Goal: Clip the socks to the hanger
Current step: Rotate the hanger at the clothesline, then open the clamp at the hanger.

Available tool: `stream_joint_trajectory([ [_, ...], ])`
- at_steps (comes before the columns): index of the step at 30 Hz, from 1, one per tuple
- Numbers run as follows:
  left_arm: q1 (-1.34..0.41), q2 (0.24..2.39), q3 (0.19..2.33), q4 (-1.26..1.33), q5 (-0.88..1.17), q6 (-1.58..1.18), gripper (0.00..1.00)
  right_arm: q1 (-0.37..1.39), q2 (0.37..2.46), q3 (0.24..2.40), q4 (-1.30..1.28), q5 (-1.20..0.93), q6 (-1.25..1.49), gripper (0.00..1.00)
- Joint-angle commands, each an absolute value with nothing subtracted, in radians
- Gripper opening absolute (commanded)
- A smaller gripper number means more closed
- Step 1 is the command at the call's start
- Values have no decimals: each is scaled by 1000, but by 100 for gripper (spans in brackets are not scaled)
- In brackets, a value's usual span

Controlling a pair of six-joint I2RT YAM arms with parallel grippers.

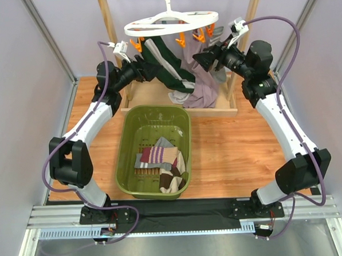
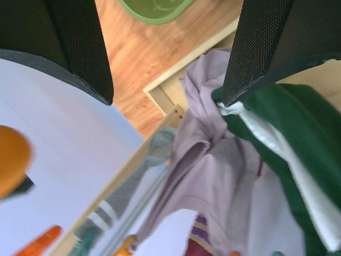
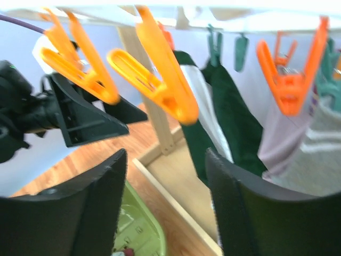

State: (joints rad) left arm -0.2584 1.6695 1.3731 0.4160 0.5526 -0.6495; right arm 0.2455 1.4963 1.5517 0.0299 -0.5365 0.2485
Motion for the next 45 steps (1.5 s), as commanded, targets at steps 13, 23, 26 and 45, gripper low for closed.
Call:
stream_joint_trajectory([
  [13,-213,1612,1384,724,879,-877,89,252,1670,1713,382,-736,652,84],
  [23,-164,1732,1404,1131,974,-1212,84,255,1779,1764,613,-787,856,81],
  [26,-164,1706,1388,1033,966,-1137,85,255,1796,1755,702,-804,913,75],
  [45,-256,1626,1508,711,876,-835,87,285,1853,1772,859,-825,1034,48],
])
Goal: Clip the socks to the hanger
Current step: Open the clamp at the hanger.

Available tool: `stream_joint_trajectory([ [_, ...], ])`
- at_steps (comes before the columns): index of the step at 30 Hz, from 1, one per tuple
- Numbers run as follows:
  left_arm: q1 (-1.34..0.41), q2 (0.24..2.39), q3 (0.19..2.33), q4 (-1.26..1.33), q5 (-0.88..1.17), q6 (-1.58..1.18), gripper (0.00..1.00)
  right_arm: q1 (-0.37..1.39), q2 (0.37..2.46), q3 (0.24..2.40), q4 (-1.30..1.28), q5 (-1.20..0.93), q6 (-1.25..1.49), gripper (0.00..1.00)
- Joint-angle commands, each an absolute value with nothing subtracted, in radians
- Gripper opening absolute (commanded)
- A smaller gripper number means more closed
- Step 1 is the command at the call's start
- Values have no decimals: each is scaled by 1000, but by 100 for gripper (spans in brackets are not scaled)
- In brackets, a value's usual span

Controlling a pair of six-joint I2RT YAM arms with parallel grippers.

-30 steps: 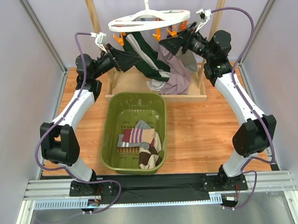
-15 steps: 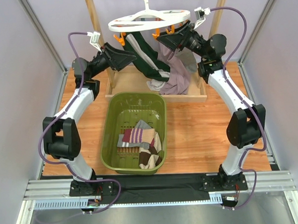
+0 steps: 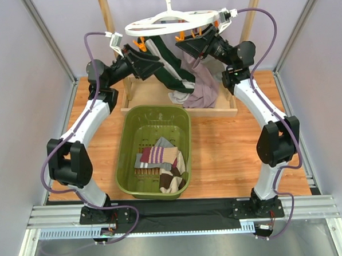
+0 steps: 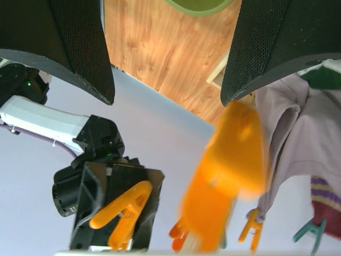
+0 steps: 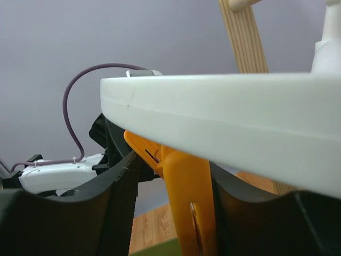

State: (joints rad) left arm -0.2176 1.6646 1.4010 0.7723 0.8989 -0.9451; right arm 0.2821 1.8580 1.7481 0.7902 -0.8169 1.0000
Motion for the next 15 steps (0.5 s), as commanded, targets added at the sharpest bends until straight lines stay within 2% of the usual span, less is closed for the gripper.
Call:
stream_joint_trajectory([
  [1,-267,1626,1531,678,867,-797,87,285,1850,1766,861,-824,1034,45],
  [2,-268,1626,1563,622,858,-787,88,285,1844,1767,858,-824,1034,37],
  [4,-268,1628,1592,585,838,-782,88,285,1836,1766,841,-824,1026,34],
  [5,-268,1638,1632,562,838,-778,88,285,1832,1761,841,-824,1025,28],
  [11,-272,1725,1807,437,810,-799,89,282,1816,1772,787,-822,1011,8],
  [15,-305,1762,1897,324,787,-700,95,267,1793,1764,736,-834,994,0],
])
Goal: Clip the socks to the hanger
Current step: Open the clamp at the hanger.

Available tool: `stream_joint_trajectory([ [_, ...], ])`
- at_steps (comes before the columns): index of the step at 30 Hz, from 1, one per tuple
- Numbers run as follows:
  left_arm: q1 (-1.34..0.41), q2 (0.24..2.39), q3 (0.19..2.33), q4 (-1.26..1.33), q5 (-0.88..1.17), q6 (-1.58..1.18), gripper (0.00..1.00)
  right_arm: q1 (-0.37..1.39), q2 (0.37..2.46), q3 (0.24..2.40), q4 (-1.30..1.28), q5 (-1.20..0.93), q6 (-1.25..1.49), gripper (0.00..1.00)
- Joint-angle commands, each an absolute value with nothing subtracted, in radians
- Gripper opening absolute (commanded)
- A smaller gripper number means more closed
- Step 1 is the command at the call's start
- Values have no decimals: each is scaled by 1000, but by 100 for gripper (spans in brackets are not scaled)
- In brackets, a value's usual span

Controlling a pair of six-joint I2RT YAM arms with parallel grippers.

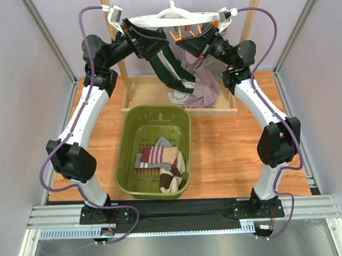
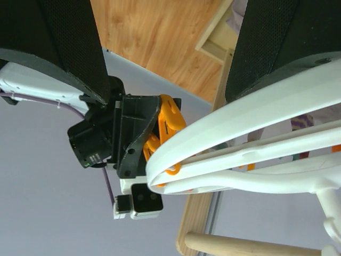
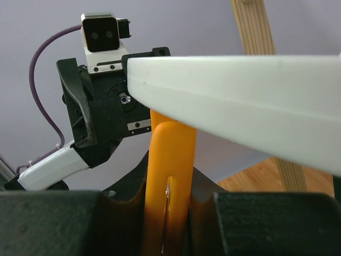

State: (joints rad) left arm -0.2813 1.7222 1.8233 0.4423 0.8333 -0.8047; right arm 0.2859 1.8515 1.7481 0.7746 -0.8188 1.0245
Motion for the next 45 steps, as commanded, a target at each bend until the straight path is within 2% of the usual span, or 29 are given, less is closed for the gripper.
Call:
stream_joint_trajectory([
  [1,-322,1772,1922,277,766,-674,96,264,1790,1756,732,-833,996,0],
  [2,-327,1804,1974,217,767,-664,96,261,1781,1753,732,-836,999,0],
  [6,-331,1856,2025,239,772,-742,91,247,1786,1761,716,-851,996,0],
  [9,-344,1853,2039,181,695,-778,86,245,1784,1755,698,-854,967,0],
  [15,-449,1743,2045,-99,340,-585,88,245,1773,1752,566,-830,824,0],
  [20,-509,1721,2086,-257,166,-580,79,250,1776,1740,538,-798,746,0],
  [24,-583,1732,2169,-365,4,-537,76,252,1795,1741,497,-789,686,0],
  [25,-597,1738,2210,-385,-33,-526,72,252,1789,1733,497,-779,675,0],
  [28,-656,1720,2237,-443,-191,-462,74,252,1801,1729,505,-770,661,0],
  [33,-661,1646,2086,-388,-242,-488,76,252,1830,1741,499,-765,660,0],
  [36,-667,1699,2166,-457,-236,-505,76,252,1825,1729,505,-756,658,0],
  [39,-678,1795,2337,-540,-267,-497,77,253,1824,1727,506,-755,655,0],
  [45,-680,1822,2342,-499,-284,-529,72,252,1799,1718,468,-738,609,0],
])
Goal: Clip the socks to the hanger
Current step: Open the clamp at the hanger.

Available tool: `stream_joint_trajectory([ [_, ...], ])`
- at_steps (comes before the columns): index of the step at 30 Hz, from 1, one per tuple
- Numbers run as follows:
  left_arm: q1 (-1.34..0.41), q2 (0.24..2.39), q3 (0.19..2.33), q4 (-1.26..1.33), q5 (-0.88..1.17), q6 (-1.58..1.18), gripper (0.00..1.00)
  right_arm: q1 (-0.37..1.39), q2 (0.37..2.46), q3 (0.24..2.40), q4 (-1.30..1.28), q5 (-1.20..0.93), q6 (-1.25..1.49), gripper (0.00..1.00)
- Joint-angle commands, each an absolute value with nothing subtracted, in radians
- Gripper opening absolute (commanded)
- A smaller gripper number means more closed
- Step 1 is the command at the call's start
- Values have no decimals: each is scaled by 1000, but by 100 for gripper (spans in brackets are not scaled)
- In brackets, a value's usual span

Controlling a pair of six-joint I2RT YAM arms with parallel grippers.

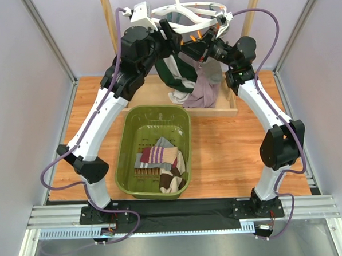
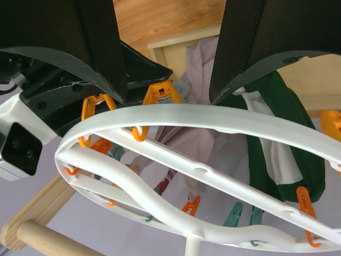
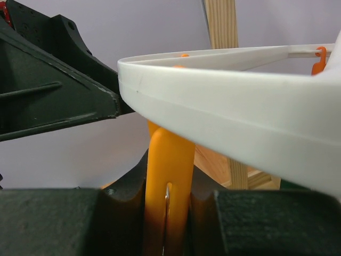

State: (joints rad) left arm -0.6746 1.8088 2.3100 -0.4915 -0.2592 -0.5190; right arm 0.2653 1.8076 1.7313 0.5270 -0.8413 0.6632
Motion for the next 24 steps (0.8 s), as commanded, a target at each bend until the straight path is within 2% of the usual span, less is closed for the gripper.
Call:
stream_joint_trajectory([
  [1,-680,1838,2355,-506,-279,-531,69,252,1798,1720,465,-738,607,0],
  [13,-684,1894,2387,-465,-276,-545,63,252,1778,1710,453,-739,589,0],
  [14,-684,1893,2385,-459,-278,-542,62,252,1776,1710,451,-739,588,0],
  [16,-686,1894,2385,-439,-281,-538,54,253,1775,1710,448,-738,581,0],
  [23,-686,1898,2375,-410,-296,-512,52,256,1764,1698,453,-746,575,0],
  [24,-684,1896,2370,-402,-295,-511,49,256,1763,1700,453,-747,574,0],
])
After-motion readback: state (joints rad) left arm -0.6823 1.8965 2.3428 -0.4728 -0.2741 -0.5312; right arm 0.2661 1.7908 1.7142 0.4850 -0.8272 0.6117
